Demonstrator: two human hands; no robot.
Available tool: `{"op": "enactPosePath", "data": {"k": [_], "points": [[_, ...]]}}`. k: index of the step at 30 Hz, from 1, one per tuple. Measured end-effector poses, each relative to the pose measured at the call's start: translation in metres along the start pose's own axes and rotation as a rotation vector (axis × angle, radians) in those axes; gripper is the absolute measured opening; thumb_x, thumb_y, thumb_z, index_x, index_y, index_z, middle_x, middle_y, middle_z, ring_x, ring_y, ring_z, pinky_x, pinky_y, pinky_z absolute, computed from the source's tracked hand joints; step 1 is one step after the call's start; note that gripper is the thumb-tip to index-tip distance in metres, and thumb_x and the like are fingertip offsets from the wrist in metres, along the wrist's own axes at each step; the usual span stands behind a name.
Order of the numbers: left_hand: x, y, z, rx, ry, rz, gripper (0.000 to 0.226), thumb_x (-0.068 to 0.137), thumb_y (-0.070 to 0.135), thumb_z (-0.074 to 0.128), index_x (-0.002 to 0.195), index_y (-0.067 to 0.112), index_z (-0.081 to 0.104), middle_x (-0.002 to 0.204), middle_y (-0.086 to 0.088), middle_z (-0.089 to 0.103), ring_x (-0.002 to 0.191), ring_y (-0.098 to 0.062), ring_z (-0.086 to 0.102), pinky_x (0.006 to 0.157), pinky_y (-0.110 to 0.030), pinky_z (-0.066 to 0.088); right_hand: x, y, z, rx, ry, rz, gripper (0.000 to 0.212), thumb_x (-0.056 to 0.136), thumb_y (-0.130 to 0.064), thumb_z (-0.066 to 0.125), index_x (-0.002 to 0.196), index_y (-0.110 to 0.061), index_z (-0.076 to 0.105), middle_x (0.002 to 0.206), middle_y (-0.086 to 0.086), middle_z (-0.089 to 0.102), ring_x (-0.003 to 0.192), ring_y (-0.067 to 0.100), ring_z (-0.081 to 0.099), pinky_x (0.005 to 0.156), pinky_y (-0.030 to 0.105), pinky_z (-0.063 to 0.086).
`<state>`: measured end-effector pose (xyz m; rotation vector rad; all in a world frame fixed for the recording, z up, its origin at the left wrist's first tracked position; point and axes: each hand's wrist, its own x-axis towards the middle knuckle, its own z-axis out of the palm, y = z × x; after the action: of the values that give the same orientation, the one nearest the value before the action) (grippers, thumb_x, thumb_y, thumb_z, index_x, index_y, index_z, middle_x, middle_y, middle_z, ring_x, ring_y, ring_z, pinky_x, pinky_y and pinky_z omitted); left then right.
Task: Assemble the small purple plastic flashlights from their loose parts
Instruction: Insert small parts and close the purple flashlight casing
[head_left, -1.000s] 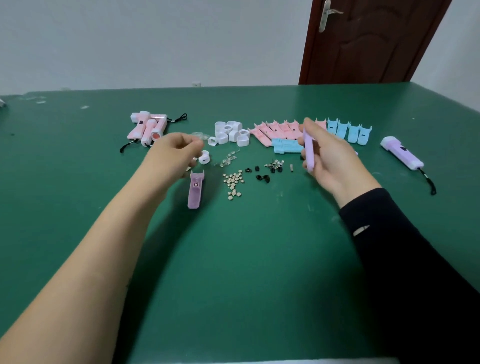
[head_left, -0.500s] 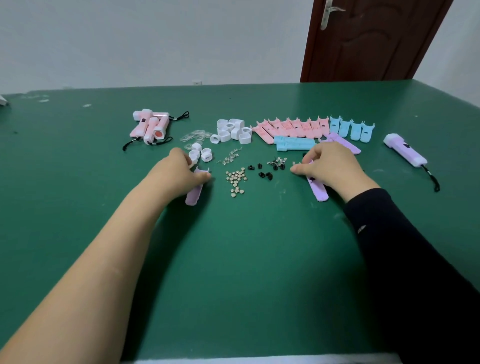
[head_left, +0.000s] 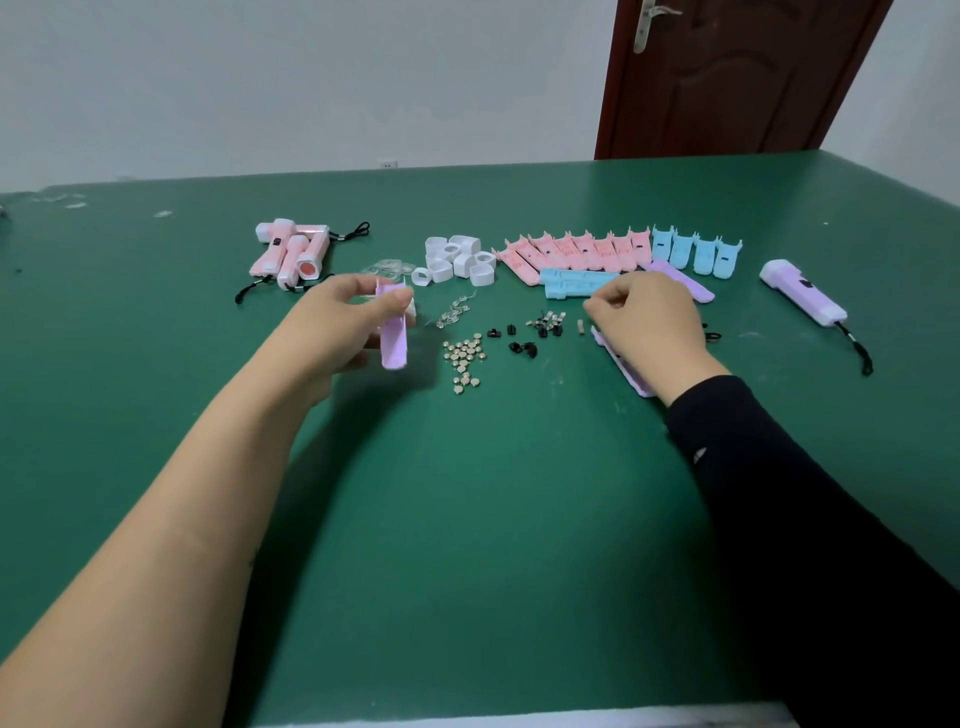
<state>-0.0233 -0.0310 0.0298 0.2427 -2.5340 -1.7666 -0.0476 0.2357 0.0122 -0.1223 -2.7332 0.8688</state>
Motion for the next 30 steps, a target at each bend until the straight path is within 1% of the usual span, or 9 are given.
{"op": "enactPosePath", "data": {"k": [3, 6, 11, 13, 17, 20, 23, 26, 30], "points": [[-0.005, 0.006, 0.006, -0.159, -0.043, -0.02, 0.023, 0.094, 0.037, 0.061, 0.11, 0.02, 0.063, 0.076, 0.008, 0.074, 0.057, -0.004, 0.062, 0.063, -0.024, 0.048, 0.0, -0.001, 0.007, -0.061, -0.038, -0.006, 0.016, 0.091, -0.025, 0.056, 0.088, -0.022, 0.071, 0.097, 0.002, 0.07, 0.121, 0.031, 0.043, 0.086, 0.035, 0.044], [-0.008, 0.008, 0.011, -0.28, -0.122, -0.075, 0.023, 0.097, 0.033, 0.057, 0.11, 0.015, 0.061, 0.082, 0.004, 0.075, 0.063, -0.003, 0.066, 0.054, -0.016, 0.051, 0.001, 0.0, 0.012, -0.079, -0.035, -0.011, 0.014, 0.09, -0.028, 0.059, 0.089, -0.022, 0.072, 0.1, 0.001, 0.067, 0.12, 0.031, 0.04, 0.083, 0.035, 0.041], [-0.011, 0.012, 0.012, -0.36, -0.232, -0.123, 0.026, 0.099, 0.012, 0.052, 0.122, 0.003, 0.057, 0.091, -0.004, 0.071, 0.066, -0.008, 0.067, 0.055, -0.017, 0.053, 0.001, -0.003, 0.012, -0.134, -0.039, 0.014, 0.011, 0.09, -0.027, 0.059, 0.088, -0.022, 0.07, 0.104, 0.002, 0.067, 0.124, 0.03, 0.039, 0.082, 0.036, 0.044], [-0.012, 0.013, 0.012, -0.353, -0.229, -0.097, 0.03, 0.097, 0.006, 0.053, 0.127, 0.003, 0.056, 0.093, -0.005, 0.071, 0.066, -0.009, 0.067, 0.055, -0.018, 0.054, 0.0, -0.006, 0.011, -0.162, -0.042, 0.029, 0.013, 0.09, -0.022, 0.057, 0.087, -0.018, 0.069, 0.102, 0.005, 0.067, 0.124, 0.031, 0.039, 0.082, 0.036, 0.045], [-0.012, 0.013, 0.013, -0.336, -0.162, -0.037, 0.039, 0.093, 0.006, 0.06, 0.131, 0.015, 0.055, 0.098, -0.006, 0.074, 0.07, -0.014, 0.067, 0.058, -0.021, 0.054, 0.003, -0.007, 0.013, -0.253, -0.064, 0.058, 0.021, 0.092, -0.013, 0.047, 0.086, -0.005, 0.066, 0.095, 0.013, 0.066, 0.119, 0.031, 0.041, 0.078, 0.036, 0.045], [-0.013, 0.013, 0.016, -0.311, -0.134, 0.016, 0.04, 0.092, 0.007, 0.063, 0.128, 0.022, 0.057, 0.107, -0.011, 0.073, 0.081, -0.021, 0.065, 0.059, -0.02, 0.053, 0.005, -0.009, 0.016, -0.332, -0.07, 0.043, 0.017, 0.096, -0.015, 0.047, 0.083, -0.009, 0.057, 0.095, 0.012, 0.057, 0.117, 0.031, 0.04, 0.076, 0.035, 0.035], [-0.016, 0.014, 0.02, -0.283, -0.11, 0.043, 0.038, 0.09, 0.008, 0.065, 0.123, 0.025, 0.059, 0.116, -0.018, 0.068, 0.083, -0.023, 0.055, 0.058, -0.019, 0.052, 0.005, -0.011, 0.017, -0.408, -0.064, 0.022, 0.017, 0.097, -0.019, 0.047, 0.084, -0.011, 0.053, 0.096, 0.009, 0.047, 0.115, 0.032, 0.04, 0.077, 0.037, 0.03], [-0.017, 0.014, 0.024, -0.259, -0.096, 0.064, 0.038, 0.089, 0.009, 0.067, 0.124, 0.021, 0.058, 0.106, -0.012, 0.073, 0.081, -0.021, 0.052, 0.059, -0.017, 0.05, 0.006, -0.01, 0.019, -0.445, -0.065, 0.013, 0.017, 0.097, -0.017, 0.046, 0.082, -0.011, 0.05, 0.096, 0.007, 0.04, 0.114, 0.032, 0.039, 0.078, 0.038, 0.026], [-0.019, 0.014, 0.029, -0.253, -0.058, 0.064, 0.036, 0.088, 0.009, 0.068, 0.121, 0.015, 0.058, 0.096, -0.005, 0.076, 0.082, -0.021, 0.057, 0.068, -0.025, 0.049, 0.008, -0.009, 0.021, -0.464, -0.071, 0.013, 0.016, 0.096, -0.015, 0.044, 0.081, -0.012, 0.047, 0.096, 0.007, 0.037, 0.114, 0.032, 0.038, 0.078, 0.038, 0.026]]}}
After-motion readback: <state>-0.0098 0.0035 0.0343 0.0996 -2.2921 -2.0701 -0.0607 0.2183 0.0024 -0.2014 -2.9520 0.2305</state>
